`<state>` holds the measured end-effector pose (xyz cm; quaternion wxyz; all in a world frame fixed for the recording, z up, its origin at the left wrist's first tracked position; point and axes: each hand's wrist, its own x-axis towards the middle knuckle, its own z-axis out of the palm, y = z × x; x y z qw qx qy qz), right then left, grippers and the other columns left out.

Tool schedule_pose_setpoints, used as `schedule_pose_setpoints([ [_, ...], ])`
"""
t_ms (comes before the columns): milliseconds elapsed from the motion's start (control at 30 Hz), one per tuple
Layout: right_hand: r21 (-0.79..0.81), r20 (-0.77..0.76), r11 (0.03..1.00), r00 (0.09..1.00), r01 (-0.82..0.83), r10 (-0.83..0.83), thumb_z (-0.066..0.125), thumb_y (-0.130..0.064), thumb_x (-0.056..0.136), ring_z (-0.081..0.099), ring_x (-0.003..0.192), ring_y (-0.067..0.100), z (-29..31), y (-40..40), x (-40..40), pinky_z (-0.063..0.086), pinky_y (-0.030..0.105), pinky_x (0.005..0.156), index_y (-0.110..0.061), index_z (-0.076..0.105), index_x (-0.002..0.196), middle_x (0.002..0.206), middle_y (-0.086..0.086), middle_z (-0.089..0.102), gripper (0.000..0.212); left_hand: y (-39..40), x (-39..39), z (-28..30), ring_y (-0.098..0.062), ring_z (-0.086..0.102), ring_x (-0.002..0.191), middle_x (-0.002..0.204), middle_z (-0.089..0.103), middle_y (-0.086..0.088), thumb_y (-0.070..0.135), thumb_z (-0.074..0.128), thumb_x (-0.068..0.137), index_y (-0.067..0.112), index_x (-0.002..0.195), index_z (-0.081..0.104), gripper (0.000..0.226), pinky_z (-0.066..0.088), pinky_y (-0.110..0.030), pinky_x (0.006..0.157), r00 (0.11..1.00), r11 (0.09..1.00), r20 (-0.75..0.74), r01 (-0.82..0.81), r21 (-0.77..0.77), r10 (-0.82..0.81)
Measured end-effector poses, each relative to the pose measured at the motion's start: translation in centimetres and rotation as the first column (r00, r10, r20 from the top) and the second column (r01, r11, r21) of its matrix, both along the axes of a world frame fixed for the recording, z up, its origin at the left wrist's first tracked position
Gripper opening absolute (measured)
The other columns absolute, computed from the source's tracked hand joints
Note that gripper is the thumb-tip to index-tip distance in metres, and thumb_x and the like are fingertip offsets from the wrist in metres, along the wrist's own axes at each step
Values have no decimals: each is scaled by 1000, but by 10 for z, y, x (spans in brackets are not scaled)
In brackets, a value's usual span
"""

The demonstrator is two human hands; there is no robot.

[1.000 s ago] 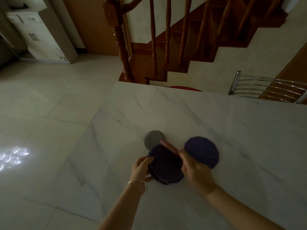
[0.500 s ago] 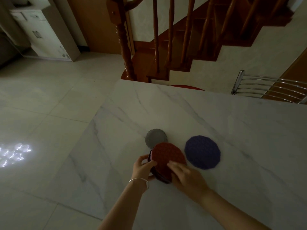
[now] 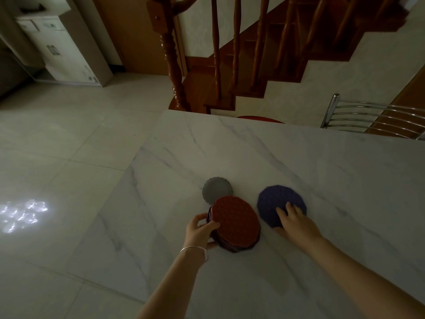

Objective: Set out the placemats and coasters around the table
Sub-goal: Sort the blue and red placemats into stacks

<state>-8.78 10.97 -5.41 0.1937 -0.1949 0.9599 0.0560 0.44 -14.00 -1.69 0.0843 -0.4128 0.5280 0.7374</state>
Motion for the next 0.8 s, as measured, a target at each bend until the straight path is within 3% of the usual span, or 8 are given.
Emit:
schedule_pose_setpoints([
  [100, 30, -69, 994, 992, -106, 107, 33, -31, 98, 41, 128, 37, 7, -3, 2, 48, 43, 92, -12, 19, 145, 144, 28, 33, 52, 0, -1, 1, -32, 63, 91, 107, 64, -21, -4, 64, 79, 9, 115, 55, 39, 56, -43, 70, 1000, 1000, 4, 3, -5, -3],
  [167, -60, -240, 992, 966, -115, 97, 47, -12, 92, 64, 98, 31, 23, -9, 1, 56, 37, 70, -1, 28, 141, 121, 27, 57, 53, 1, 0, 1, -32, 63, 91, 107, 64, -21, -4, 63, 79, 9, 116, 55, 39, 56, -43, 69, 1000, 1000, 6, 2, 0, -2],
  [233, -182, -308, 983, 950, 1, -57, 76, 1, 67, 66, 52, 29, 48, -19, 1, 48, 28, 37, 11, 55, 116, 77, 26, 69, 55, 1, 0, 2, -33, 63, 92, 108, 64, -21, -4, 63, 80, 9, 115, 55, 39, 56, -43, 70, 1000, 1000, 6, -1, 6, 1],
  [300, -417, -333, 903, 908, 101, -256, 81, 5, 57, 58, 36, 34, 69, -28, 6, 41, 28, 29, 10, 62, 104, 61, 26, 66, 51, 0, 0, 1, -33, 64, 95, 109, 64, -21, -3, 64, 80, 11, 115, 55, 38, 56, -43, 68, 1000, 1000, 11, -2, 5, 2],
  [400, -560, -340, 826, 889, 70, -306, 76, 3, 65, 63, 44, 35, 79, -45, 24, 44, 28, 34, 4, 60, 109, 74, 22, 71, 46, 1, 1, 0, -30, 65, 87, 99, 66, -15, 2, 64, 81, 12, 112, 57, 34, 56, -38, 64, 1000, 1000, 19, -8, -4, 8],
  [500, -512, -406, 849, 908, -128, -108, 77, -5, 60, 65, 45, 24, 71, -67, 57, 41, 21, 31, 1, 66, 103, 74, 14, 74, 45, 2, 2, -1, -27, 64, 77, 92, 65, -10, 16, 62, 84, 12, 105, 60, 22, 55, -43, 69, 1000, 1000, 19, -24, 9, 23],
  [600, -407, -361, 874, 926, -267, 115, 91, -15, 44, 73, 71, 21, 53, -82, 83, 51, 21, 41, -8, 70, 104, 99, 14, 73, 64, 1, 3, 1, -30, 67, 81, 99, 67, -14, 28, 64, 80, 12, 101, 64, 26, 57, -47, 73, 998, 998, 38, -45, 34, 44],
  [800, -323, -292, 893, 930, -314, 222, 93, -31, 40, 72, 88, 21, 40, -88, 88, 57, 22, 53, -16, 72, 103, 103, 10, 73, 69, 2, 0, 4, -30, 68, 85, 101, 67, -12, 24, 68, 78, 13, 104, 63, 28, 58, -38, 63, 999, 998, 17, -42, 43, 42],
])
